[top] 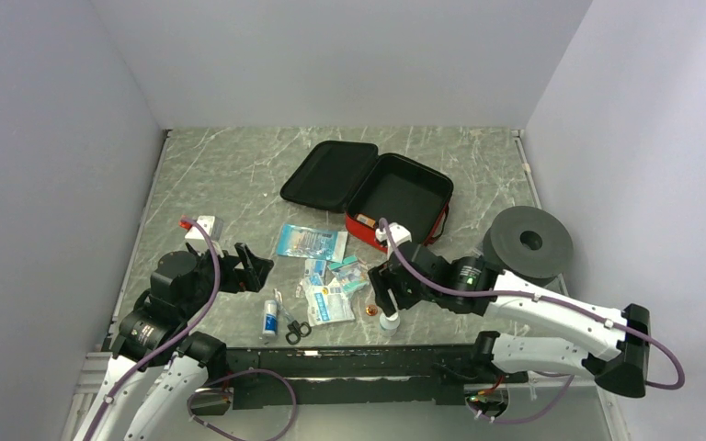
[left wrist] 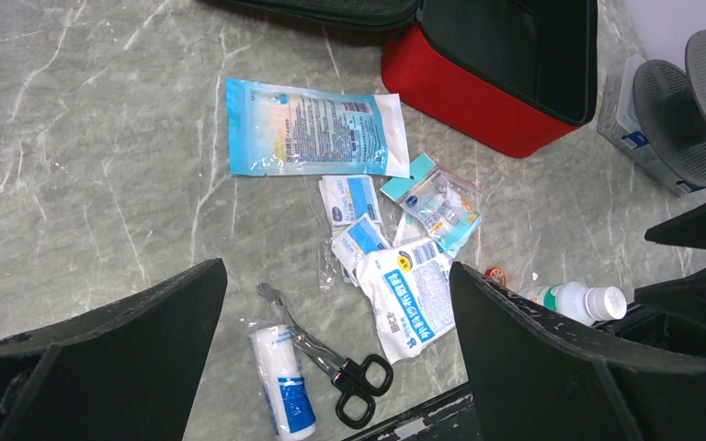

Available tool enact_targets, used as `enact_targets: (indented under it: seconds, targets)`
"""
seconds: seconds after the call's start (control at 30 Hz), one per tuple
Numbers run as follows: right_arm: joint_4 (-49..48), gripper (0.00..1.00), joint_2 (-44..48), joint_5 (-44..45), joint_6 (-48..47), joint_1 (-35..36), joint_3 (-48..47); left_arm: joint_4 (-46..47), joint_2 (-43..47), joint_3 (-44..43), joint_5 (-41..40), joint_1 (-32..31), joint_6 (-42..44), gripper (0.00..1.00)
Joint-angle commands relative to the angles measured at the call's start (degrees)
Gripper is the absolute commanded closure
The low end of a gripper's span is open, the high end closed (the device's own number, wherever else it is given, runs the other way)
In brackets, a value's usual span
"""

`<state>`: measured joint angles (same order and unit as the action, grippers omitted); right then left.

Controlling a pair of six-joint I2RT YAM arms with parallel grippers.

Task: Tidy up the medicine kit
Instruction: Pick up the pill bottle at the center of the board.

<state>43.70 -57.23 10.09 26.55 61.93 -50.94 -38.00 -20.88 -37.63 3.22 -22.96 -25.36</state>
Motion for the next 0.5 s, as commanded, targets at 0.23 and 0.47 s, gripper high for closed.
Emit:
enact_targets:
  seconds: [0.23, 0.47]
  targets:
    - [5.43, 0.31, -3.73, 7.02, 8.02, 7.19, 0.18, 1.08, 0.21, -2.01, 0.82, -0.24, -0.43, 0.01]
    - [4.58, 0.32, -7.33, 6.09, 9.27, 8.22, 1.01, 1.05, 0.32, -2.01, 0.72, -0.24, -0.47, 0.01]
